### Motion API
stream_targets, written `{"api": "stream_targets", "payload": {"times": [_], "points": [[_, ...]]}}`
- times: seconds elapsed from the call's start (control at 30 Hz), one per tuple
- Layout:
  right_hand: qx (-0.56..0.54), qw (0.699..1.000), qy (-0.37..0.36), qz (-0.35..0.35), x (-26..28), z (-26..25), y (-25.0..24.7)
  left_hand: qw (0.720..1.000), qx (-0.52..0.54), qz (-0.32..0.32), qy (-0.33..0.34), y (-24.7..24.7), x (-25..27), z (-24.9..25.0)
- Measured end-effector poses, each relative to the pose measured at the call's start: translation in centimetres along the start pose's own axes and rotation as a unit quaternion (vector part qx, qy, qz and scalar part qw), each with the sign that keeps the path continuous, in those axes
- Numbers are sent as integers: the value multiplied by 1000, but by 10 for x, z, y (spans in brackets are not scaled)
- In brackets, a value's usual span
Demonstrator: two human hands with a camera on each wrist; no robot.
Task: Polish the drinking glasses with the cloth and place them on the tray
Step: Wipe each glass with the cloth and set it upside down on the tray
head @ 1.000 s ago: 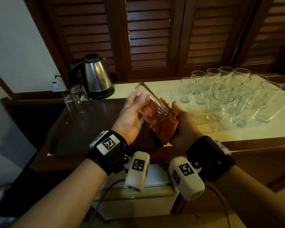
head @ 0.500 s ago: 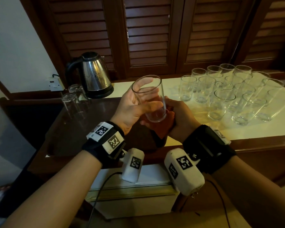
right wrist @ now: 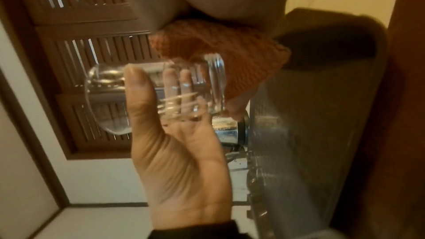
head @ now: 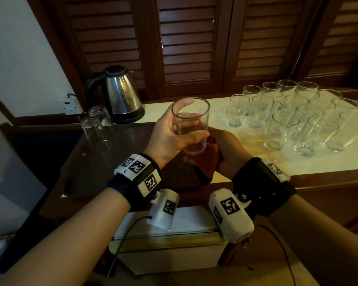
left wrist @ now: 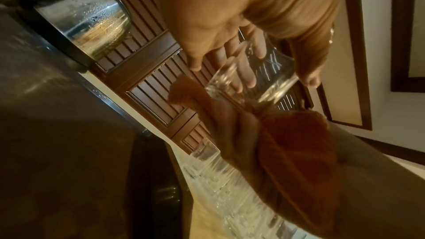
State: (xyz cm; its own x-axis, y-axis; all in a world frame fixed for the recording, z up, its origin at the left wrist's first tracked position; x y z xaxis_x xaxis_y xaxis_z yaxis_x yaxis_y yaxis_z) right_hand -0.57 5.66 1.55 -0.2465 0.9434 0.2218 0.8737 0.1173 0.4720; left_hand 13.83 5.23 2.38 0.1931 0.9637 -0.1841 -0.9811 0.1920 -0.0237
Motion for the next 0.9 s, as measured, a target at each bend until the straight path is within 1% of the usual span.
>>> {"api": "stream_targets", "payload": {"times": [0.1,0.17,0.23,0.3,0.33,0.37,0.43,0.5,0.53,0.6,0.63,0.73,0.77,0.83,0.87,0.9], "points": [[81,995,-50,43,4,-8,-7,999,-6,30,-14,-12,0,5],[122,986,-103,57,8,-17,-12,999,-39,21,-22,-22,2,6],[112,982,-147,35,13,-26,-13,995,-90,3,-35,-32,6,6],[87,976,-197,-14,18,-34,-9,992,-121,-7,-42,-40,10,2],[98,968,-229,-36,20,-36,-7,990,-134,-9,-45,-44,12,0],[120,956,-262,-50,21,-36,-4,988,-144,-13,-49,-47,14,-1],[178,922,-336,-66,21,-36,1,987,-148,-25,-58,-50,17,0],[250,876,-402,-89,19,-31,7,987,-149,-27,-54,-49,17,4],[290,852,-424,-101,16,-28,9,986,-156,-24,-48,-48,17,8],[368,809,-441,-127,12,-19,10,985,-167,-12,-40,-44,18,15],[394,798,-435,-138,10,-16,9,985,-167,-8,-37,-43,18,17],[411,803,-392,-181,9,-18,5,985,-168,-9,-39,-42,22,19],[430,788,-392,-199,10,-20,4,984,-171,-15,-39,-42,22,20],[490,735,-404,-237,8,-20,0,981,-187,-24,-36,-41,21,20],[510,717,-396,-260,7,-19,-1,978,-203,-32,-37,-40,19,21],[521,712,-377,-281,7,-19,-2,974,-221,-44,-38,-39,19,21]]}}
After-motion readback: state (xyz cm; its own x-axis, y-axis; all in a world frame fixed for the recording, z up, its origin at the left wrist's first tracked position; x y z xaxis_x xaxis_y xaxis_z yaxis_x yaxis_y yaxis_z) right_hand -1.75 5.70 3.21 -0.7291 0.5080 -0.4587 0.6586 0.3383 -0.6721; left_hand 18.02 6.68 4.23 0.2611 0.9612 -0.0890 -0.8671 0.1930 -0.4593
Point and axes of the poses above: each hand's wrist, its own x-axis away from the middle knuckle, its own y-axis out of the palm, z = x × y, the point moved 1 cm from there along -x, towards the middle knuckle, and after that the axes turned 5 degrees about -y, right-handed, at the moved point
